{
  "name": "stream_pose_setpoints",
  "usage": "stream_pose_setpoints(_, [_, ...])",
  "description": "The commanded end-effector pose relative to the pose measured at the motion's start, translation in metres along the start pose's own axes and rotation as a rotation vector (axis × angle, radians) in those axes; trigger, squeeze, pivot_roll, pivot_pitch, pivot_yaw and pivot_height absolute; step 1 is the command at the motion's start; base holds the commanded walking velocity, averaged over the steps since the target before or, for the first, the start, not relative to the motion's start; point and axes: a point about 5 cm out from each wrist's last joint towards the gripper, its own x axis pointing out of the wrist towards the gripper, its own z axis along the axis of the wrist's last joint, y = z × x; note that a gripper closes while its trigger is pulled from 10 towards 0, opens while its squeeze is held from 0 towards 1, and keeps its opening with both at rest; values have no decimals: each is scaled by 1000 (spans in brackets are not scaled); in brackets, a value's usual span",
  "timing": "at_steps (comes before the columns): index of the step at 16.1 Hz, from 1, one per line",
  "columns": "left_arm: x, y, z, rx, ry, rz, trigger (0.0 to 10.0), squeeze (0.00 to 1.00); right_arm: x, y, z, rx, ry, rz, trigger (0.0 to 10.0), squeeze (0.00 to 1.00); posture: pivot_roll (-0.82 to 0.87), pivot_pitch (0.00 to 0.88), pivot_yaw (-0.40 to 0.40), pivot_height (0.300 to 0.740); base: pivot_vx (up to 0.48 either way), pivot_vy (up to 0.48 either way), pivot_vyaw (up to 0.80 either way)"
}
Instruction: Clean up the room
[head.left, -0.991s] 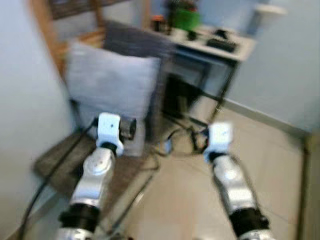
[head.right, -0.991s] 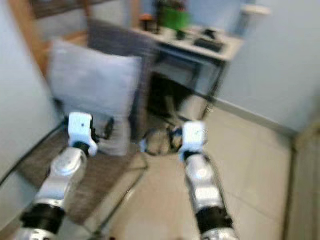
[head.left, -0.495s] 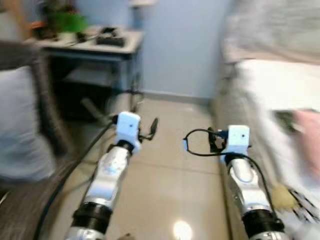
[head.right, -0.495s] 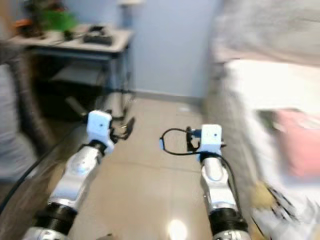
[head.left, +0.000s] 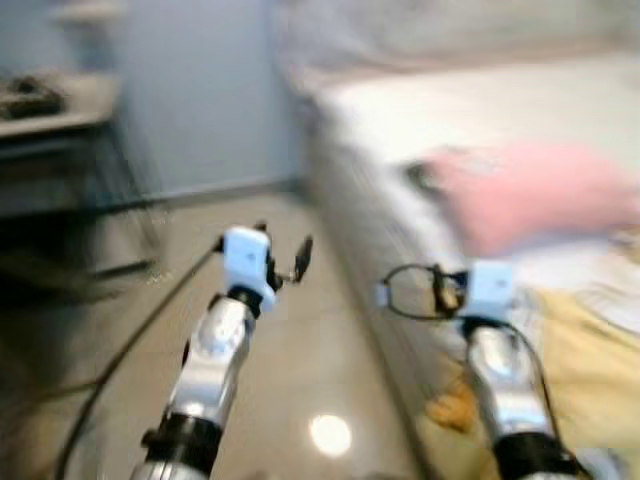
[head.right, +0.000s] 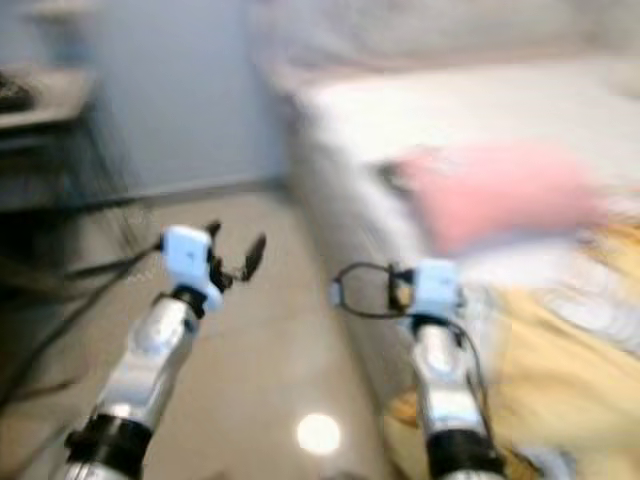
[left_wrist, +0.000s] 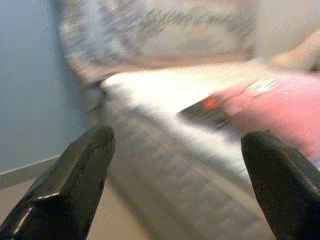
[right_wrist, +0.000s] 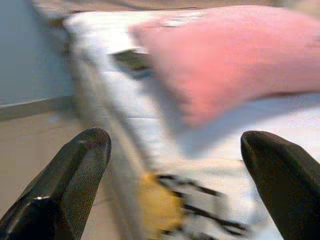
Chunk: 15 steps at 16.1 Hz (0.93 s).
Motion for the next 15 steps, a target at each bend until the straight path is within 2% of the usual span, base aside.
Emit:
stream_pose_setpoints(1, [-8,8,-6,-49,34,30,10000,0,0,4,5,19,-26,10,10000,0,5,0,20,740,0,0,-725])
stream_pose_setpoints(2, [-2,3,-6,-64,30,-6,10000,0,1,8,6,6,-31,31,10000,0,4,0,16,740,0,480,-663])
stream_pose_setpoints(3, [1,-2,-4,-45,23,-46,10000,0,0,12,8,-21,-46,43,10000,0,8,0,13,740,0,480,0])
stream_pose_setpoints(4, [2,-6,-4,-21,28,-83,10000,0,1,20,10,-55,-47,74,10000,0,12,0,8,740,0,480,-544])
stream_pose_setpoints(5, [0,-3,-6,1,39,-87,10000,0,0,25,15,-47,-81,102,10000,0,15,0,5,740,0,480,-700])
stream_pose_setpoints(8, [-2,1,-8,23,53,-79,10000,0,1,21,15,-23,-79,77,10000,0,18,0,3,740,0,480,-692])
stream_pose_setpoints(10, [0,4,-10,52,72,-53,10000,0,1,16,9,32,-48,67,10000,0,13,0,5,740,0,0,-719])
stream_pose_setpoints(15, [5,2,-9,73,63,-46,10000,0,-2,9,4,-3,-50,29,10000,0,2,0,1,740,0,0,-739])
